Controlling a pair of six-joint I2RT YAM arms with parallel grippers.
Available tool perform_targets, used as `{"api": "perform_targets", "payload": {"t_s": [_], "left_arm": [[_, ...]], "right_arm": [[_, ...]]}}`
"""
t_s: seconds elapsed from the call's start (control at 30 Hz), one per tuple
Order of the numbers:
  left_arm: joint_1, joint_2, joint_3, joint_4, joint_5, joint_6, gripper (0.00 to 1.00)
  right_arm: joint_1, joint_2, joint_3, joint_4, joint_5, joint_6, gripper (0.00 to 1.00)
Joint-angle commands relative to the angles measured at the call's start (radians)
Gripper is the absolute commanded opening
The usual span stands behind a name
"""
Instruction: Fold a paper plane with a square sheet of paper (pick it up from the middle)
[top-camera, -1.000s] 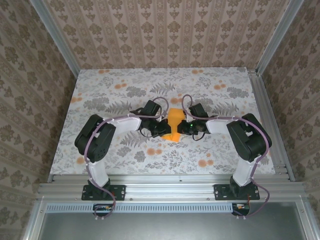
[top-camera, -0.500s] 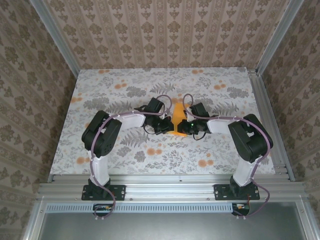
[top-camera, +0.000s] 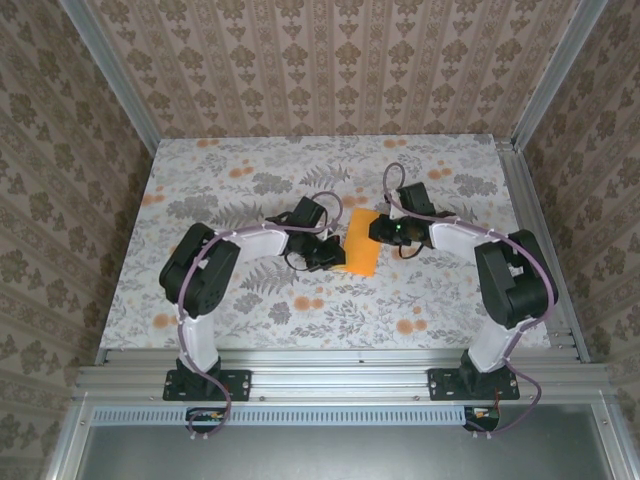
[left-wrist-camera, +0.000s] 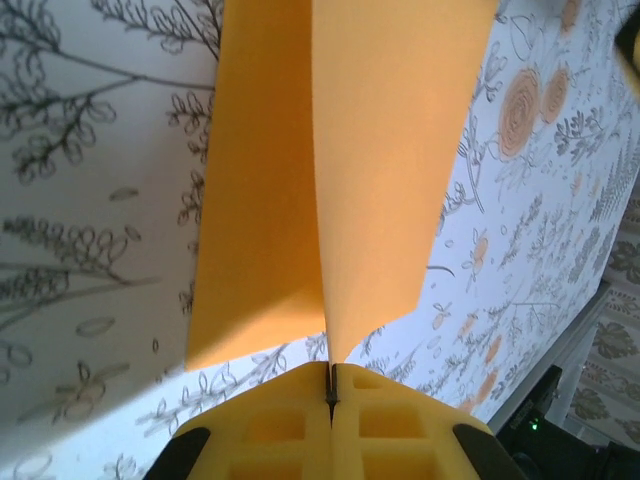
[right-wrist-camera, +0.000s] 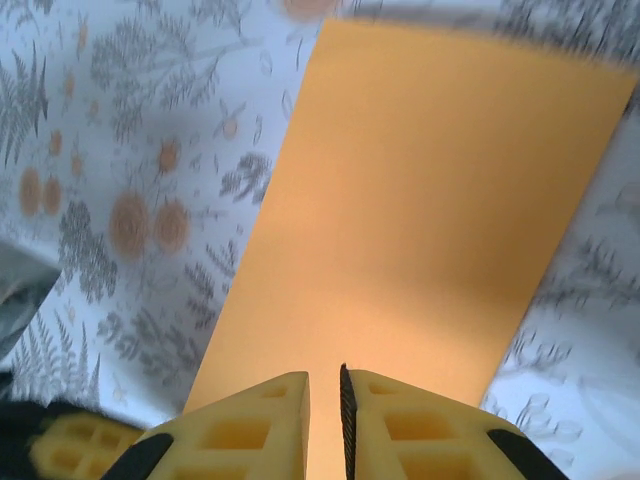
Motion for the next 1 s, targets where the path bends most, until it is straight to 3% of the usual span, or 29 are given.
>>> {"api": "perform_targets", "payload": {"t_s": [0.0,0.3,0.97], "left_arm": [[0.001,-0.062,-0.018,-0.032,0.018,0.028,0.02],[0.0,-0.059,-0.025,-0.029,0.016,0.024,0.03],[-0.006,0.069,0.124,-0.023,0.074,0.012,0.04]], "right_arm": [[-0.015,0.086,0.067,-0.031,0.01,-0.047,0.19],[-0.015,0.187,0.114,-0.057,-0.025,-0.056,0.18],[-0.014,0.222,0.089,-0.054,-0.059,-0.076,0.15]]}}
